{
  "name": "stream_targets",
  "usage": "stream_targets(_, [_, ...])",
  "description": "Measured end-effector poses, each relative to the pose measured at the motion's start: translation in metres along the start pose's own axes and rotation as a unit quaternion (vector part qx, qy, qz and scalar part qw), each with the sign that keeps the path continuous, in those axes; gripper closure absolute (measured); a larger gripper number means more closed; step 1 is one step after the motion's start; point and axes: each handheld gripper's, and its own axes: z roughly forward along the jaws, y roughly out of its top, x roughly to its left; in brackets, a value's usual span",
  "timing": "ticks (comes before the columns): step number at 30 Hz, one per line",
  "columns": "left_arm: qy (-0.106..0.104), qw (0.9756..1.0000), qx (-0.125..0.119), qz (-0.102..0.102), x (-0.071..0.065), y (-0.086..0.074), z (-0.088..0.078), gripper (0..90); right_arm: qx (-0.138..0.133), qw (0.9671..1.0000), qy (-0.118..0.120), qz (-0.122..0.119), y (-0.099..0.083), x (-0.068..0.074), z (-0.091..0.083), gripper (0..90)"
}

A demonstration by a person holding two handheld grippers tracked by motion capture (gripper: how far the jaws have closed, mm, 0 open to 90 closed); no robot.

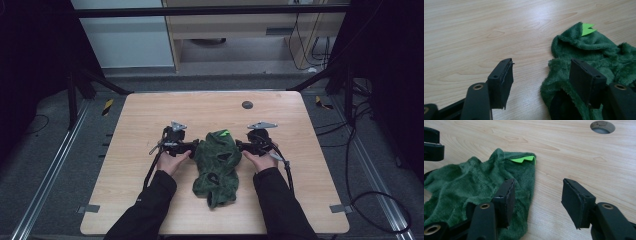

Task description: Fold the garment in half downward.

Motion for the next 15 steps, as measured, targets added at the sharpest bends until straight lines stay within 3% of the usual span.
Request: stream_targets(15, [-0.008,0.9994,0.034,0.008,-0.004,-0.004,0.027,41.5,0.035,0.9994,0.004,-0.004,-0.009,0.005,0.022,47.3])
